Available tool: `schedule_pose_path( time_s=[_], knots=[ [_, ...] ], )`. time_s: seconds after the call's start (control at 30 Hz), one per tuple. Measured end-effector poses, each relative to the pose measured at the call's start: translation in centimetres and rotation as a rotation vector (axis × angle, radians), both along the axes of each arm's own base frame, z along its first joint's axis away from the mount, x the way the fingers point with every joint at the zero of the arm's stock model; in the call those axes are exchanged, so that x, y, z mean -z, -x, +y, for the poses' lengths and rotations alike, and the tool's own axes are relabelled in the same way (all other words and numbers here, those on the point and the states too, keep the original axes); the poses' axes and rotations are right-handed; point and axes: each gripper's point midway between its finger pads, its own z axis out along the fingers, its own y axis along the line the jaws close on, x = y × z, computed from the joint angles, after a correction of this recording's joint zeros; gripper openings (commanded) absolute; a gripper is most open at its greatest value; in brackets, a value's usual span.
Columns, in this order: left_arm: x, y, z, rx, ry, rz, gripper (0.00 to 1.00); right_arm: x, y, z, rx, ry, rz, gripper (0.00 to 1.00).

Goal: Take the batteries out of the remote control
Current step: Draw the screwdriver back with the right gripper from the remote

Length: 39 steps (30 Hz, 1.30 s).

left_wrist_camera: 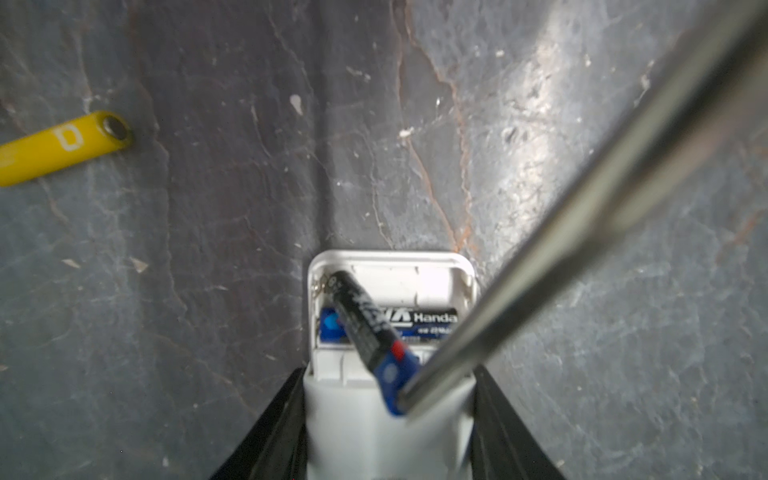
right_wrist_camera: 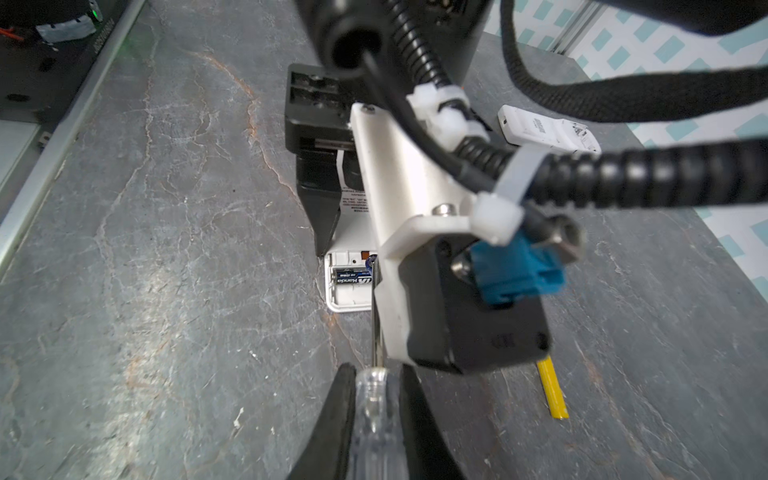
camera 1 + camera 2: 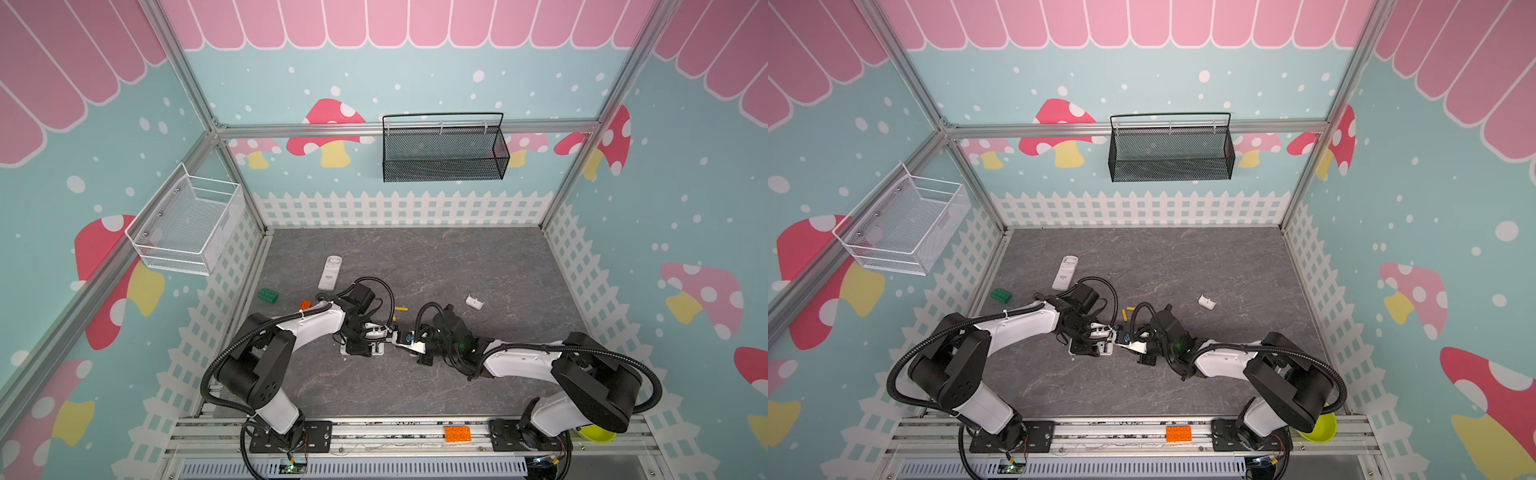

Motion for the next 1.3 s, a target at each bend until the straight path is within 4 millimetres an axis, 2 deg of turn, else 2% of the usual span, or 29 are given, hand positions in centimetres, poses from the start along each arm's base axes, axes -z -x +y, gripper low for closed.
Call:
schedule_pose_path(
  time_s=[0.33,0.47,0.63,1.03,1.2,1.3],
  knots=[
    [0.0,0.0,0.0,0.001,0.000,-0.001,0.46,-0.2,-0.5,-1.6,0.071,0.010,-0.044,0.00],
    [0.0,0.0,0.0,0.000,0.000,-0.001,0.46,0.5,-0.7,-2.9,0.116,0.035,-0.048,0.00],
    [0.0,0.0,0.0,0.000,0.000,-0.002,0.46,1.3,-0.6,-3.6,0.140,0.056,-0.034,0.00],
    [-0.1,0.0,0.1,-0.007,-0.008,-0.001,0.47,-0.5,-0.3,-4.3,0.191,-0.006,-0.006,0.00],
    [-0.1,0.1,0.1,-0.013,-0.012,0.002,0.47,-1.3,-0.1,-4.4,0.226,-0.065,0.084,0.00],
    [-0.1,0.1,0.2,-0.020,-0.013,0.004,0.52,-1.8,0.2,-4.4,0.242,-0.116,0.162,0.00]
  ],
)
